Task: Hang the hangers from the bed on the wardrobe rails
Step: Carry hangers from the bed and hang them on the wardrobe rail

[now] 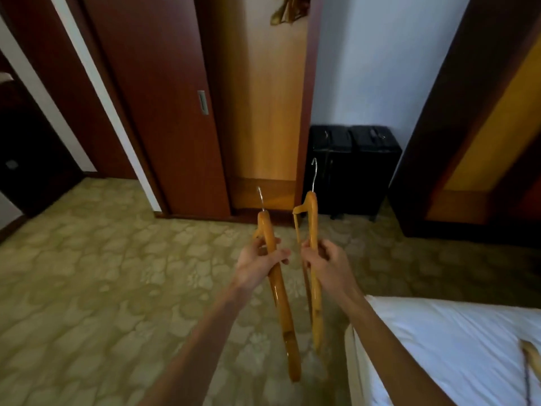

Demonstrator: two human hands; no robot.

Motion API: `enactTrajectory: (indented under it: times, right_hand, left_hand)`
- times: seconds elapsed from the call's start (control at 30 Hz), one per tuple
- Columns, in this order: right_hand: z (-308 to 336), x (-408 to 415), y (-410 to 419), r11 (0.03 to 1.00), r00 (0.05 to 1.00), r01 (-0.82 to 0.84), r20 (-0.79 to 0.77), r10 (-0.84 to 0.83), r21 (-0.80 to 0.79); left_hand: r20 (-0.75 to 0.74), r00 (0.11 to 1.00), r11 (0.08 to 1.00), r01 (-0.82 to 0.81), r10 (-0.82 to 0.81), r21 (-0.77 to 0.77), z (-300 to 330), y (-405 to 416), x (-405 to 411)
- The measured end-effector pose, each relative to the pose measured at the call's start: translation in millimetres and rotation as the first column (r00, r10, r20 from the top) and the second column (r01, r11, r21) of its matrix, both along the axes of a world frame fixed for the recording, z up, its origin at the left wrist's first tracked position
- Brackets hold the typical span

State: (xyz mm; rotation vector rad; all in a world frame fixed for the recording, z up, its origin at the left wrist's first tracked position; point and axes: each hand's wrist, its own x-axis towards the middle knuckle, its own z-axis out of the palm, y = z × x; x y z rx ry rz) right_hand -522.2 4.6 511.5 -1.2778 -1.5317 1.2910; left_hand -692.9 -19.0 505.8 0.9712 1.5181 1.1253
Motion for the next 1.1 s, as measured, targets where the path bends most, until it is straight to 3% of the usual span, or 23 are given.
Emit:
enactTrajectory:
  times: [0.33,0.5,0.6,0.83,1.1]
  right_hand:
    - [0,-90,254,0.997,0.998,-0.070,0.005,0.069,0.045]
    - [21,-131,397,0.994,0.994,-0.106,-0.037,0.105,-0.001]
    - [35,-155,471,0.991,0.991,-0.131,-0.015,0.131,0.013]
    - [54,-218,608,0.992,0.993,-0.121,0.007,0.121,0.042]
    - [54,-317,762,0.997,0.997,-0.071,0.028,0.070,0.035]
  left_hand:
    - [-0.011,0.997,0.993,0.081,-0.080,0.089,14,248,-78]
    - [0.038,0.999,0.995,0.018,-0.022,0.094,42,381,-117]
    - [-0.016,1.000,0.994,-0.004,0.006,0.108,50,454,-148]
    - [-0.010,0.997,0.991,-0.076,0.077,0.109,65,589,-230]
    - [-0.079,0.996,0.989,-0.033,0.045,0.145,61,759,-337]
